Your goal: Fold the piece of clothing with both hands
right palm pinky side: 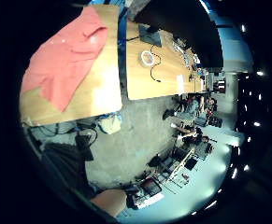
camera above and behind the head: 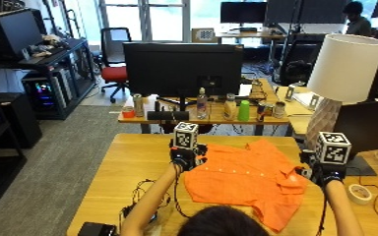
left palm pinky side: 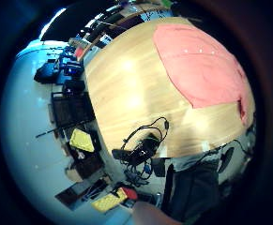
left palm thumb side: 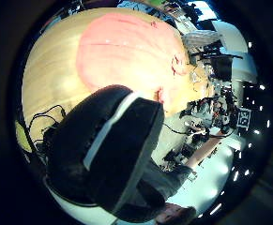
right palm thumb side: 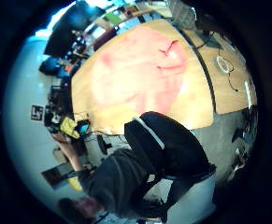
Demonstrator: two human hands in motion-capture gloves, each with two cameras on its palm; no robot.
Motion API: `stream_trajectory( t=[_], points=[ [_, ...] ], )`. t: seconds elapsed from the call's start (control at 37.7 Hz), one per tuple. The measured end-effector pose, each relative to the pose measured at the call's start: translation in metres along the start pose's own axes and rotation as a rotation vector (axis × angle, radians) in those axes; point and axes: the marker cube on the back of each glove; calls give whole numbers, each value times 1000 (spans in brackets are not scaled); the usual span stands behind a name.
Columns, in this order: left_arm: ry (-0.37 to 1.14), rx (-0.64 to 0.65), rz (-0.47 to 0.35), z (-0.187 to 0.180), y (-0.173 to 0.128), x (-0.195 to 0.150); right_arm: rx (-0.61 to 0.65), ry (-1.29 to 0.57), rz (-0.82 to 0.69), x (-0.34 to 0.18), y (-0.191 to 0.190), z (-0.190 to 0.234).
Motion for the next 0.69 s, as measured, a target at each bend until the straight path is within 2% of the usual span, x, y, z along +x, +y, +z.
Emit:
stream_trajectory(
  t=[0.19, 0.37, 0.58, 0.69],
  points=[
    [-8, 29, 18, 12, -7, 11, 15, -16, -21, -9, 1, 6],
    [-11, 142, 94, 62, -20, 21, 125, -65, -18, -17, -8, 39],
    [-34, -25, 100, 114, -24, 24, -3, -71, -96, -28, -13, 93],
    [-144, -74, -7, 123, -9, 23, -69, -55, -141, -36, -19, 120]
  ],
)
